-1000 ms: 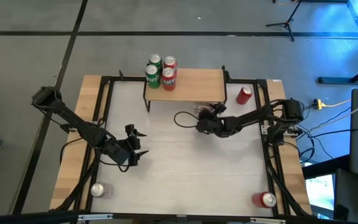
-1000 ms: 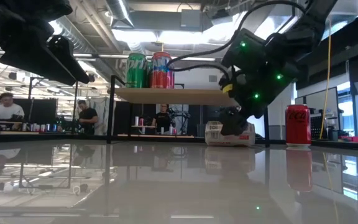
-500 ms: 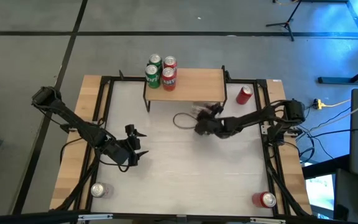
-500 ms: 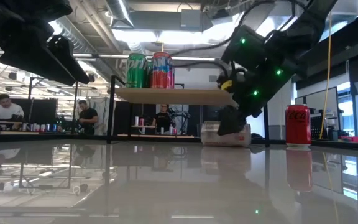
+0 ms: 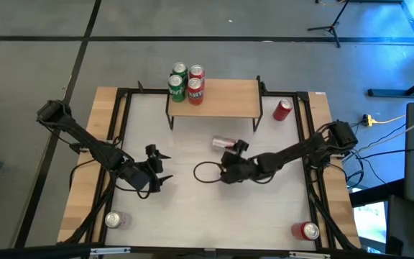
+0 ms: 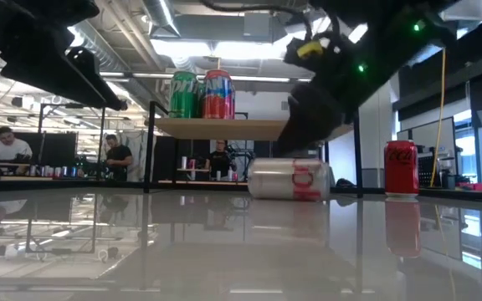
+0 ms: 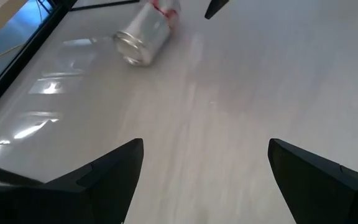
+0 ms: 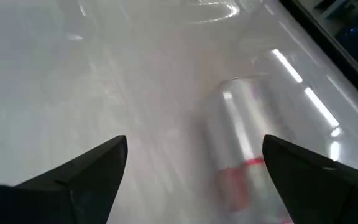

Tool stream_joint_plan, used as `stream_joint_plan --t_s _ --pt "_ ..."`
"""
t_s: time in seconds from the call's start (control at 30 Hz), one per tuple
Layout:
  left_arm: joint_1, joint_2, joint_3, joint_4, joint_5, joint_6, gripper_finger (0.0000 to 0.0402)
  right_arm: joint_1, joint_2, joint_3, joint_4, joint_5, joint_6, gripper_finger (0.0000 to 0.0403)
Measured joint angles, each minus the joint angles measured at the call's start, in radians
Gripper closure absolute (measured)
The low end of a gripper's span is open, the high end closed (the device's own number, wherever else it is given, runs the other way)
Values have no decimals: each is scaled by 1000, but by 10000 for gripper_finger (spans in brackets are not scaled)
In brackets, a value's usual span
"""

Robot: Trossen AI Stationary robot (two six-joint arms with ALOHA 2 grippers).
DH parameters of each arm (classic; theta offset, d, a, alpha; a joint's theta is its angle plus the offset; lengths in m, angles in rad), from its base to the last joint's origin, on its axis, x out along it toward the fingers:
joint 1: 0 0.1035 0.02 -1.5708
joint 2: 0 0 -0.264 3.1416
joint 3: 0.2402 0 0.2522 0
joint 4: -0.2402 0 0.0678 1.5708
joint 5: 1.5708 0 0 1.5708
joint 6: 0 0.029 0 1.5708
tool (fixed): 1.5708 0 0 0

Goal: Place canned beverage on shelf
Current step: Put the right white soda can on the shelf

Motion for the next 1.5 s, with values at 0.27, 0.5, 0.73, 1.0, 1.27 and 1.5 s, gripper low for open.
stream_joint_plan --t_s 0.27,0.5,0.73,1.0,1.27,1.5 --pt "7 83 0 166 72 121 67 -28 1 110 -241 -139 21 33" --pt "16 220 0 385 124 262 67 -30 52 110 -249 -258 46 33" --pt "81 326 0 538 226 320 67 -33 112 109 -197 -390 43 33" --pt "176 375 0 606 291 323 67 -32 122 109 -152 -427 34 33" --pt "247 375 0 668 365 426 67 -32 120 109 -119 -435 20 33" --pt "344 409 2 826 522 553 67 -33 120 109 -77 -454 20 33"
